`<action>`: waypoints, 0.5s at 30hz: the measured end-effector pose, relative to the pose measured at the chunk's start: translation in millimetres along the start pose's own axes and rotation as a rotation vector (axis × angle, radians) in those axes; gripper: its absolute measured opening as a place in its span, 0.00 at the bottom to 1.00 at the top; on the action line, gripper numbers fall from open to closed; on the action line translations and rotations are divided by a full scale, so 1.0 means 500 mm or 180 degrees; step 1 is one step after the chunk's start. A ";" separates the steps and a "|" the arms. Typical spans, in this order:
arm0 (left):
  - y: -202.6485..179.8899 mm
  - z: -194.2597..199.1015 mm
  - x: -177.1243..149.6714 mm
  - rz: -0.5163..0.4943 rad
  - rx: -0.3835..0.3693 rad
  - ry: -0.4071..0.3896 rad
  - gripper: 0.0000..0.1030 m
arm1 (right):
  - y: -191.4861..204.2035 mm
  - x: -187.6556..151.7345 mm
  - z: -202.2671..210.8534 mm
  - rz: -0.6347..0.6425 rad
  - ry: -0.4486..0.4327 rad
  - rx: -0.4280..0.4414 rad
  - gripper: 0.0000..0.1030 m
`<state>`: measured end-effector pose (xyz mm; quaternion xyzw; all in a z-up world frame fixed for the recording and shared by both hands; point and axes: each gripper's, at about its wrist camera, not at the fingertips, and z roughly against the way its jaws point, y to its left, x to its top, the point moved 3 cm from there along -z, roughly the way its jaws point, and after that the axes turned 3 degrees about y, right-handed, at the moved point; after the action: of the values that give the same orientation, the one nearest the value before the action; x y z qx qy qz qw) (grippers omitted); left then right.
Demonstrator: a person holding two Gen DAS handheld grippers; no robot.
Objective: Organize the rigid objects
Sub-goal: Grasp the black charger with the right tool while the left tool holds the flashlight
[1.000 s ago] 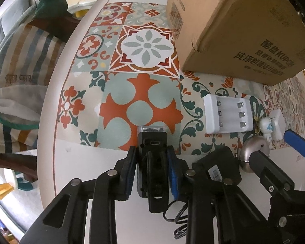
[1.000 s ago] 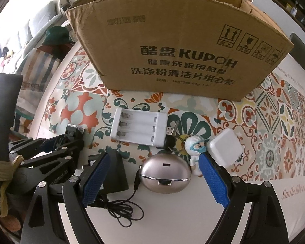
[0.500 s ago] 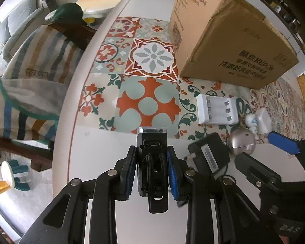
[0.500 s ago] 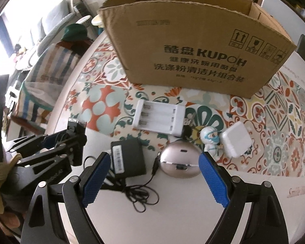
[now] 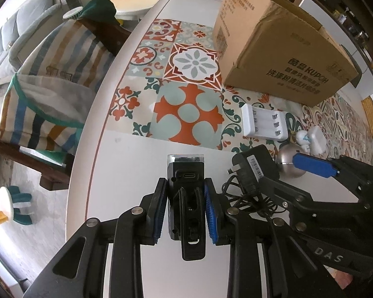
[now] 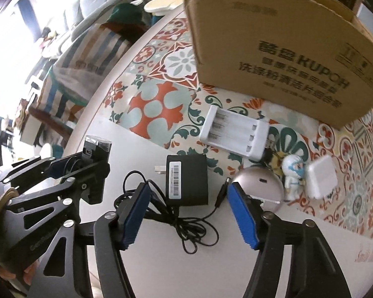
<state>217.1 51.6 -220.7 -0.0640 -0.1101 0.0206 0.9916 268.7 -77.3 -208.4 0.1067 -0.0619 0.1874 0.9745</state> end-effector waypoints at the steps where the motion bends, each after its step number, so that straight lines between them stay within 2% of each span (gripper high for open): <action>1: 0.001 -0.002 0.000 0.0003 0.0003 0.0007 0.28 | 0.000 0.003 -0.004 0.0020 0.0009 0.0004 0.61; 15: 0.010 -0.026 0.001 0.0038 0.0033 0.0106 0.28 | 0.018 0.026 -0.084 0.0137 0.0273 -0.0022 0.49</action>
<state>220.3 55.1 -233.9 -0.0599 -0.0931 0.0260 0.9935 280.6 -55.0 -245.3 0.0938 -0.0230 0.2124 0.9724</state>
